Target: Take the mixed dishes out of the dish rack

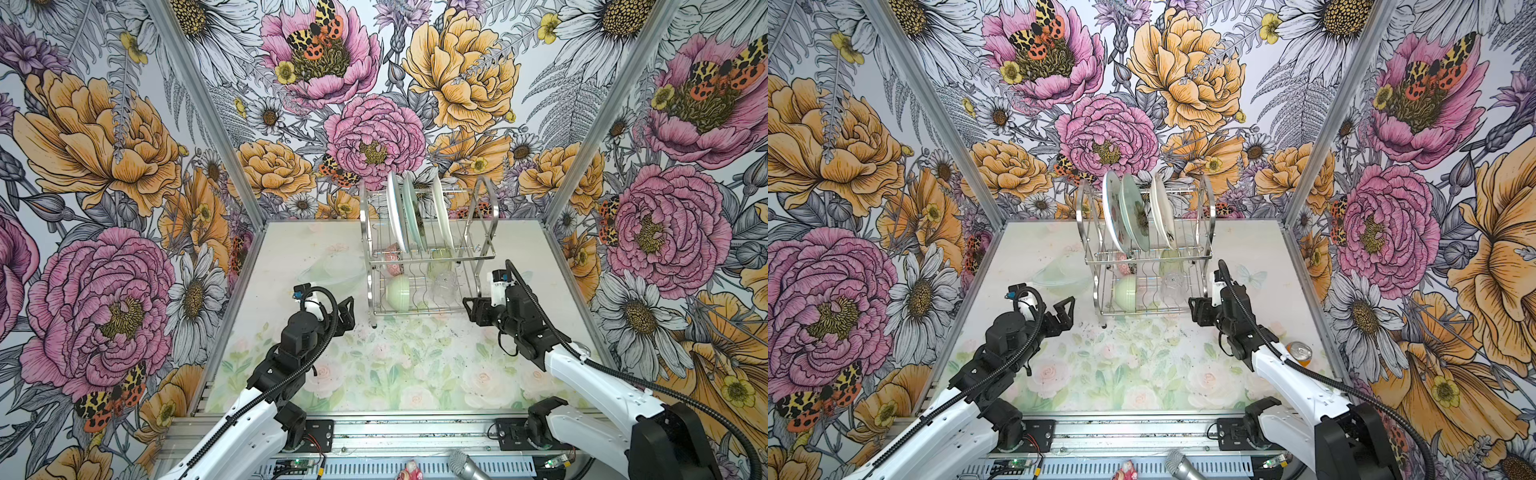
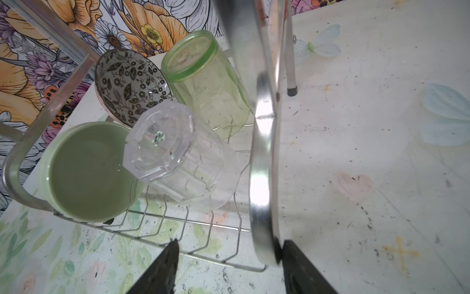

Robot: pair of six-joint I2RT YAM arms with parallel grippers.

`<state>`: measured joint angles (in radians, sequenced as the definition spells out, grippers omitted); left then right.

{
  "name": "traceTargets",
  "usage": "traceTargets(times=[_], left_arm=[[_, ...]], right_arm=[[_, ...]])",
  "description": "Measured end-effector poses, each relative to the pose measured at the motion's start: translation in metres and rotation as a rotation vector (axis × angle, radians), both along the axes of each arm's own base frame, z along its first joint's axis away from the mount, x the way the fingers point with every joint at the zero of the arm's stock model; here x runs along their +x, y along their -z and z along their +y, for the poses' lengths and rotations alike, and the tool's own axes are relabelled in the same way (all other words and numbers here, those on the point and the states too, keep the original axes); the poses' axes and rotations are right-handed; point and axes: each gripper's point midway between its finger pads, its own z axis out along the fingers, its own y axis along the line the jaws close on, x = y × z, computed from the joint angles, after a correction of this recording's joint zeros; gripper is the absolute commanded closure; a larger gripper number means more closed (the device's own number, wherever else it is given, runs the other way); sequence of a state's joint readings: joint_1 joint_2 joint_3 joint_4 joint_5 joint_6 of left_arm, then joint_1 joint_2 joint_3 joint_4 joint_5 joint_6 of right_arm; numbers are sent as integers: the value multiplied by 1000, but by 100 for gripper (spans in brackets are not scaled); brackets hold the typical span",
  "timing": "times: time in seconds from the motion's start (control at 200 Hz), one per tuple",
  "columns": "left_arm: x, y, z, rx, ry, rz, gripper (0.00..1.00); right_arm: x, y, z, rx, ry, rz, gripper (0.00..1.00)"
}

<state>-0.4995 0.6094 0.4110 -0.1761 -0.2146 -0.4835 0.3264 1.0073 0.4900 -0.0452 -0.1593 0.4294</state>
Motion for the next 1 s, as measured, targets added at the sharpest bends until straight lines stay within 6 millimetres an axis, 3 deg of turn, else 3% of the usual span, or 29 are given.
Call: traceTargets(times=[0.43, 0.64, 0.676, 0.711, 0.996], left_arm=[[-4, 1, -28, -44, 150, 19, 1], [-2, 1, -36, -59, 186, 16, 1], [-2, 0, -37, -61, 189, 14, 1], [-2, -1, -38, -63, 193, 11, 1], [-1, -5, -40, -72, 200, -4, 1]], right_arm=[[-23, -17, 29, 135, -128, -3, 32], [-35, -25, 55, 188, -201, -6, 25], [-35, -26, 59, 199, -208, -8, 13], [-35, -28, 63, 208, -217, -12, 8], [-32, -19, 94, 221, -273, 25, 9]])
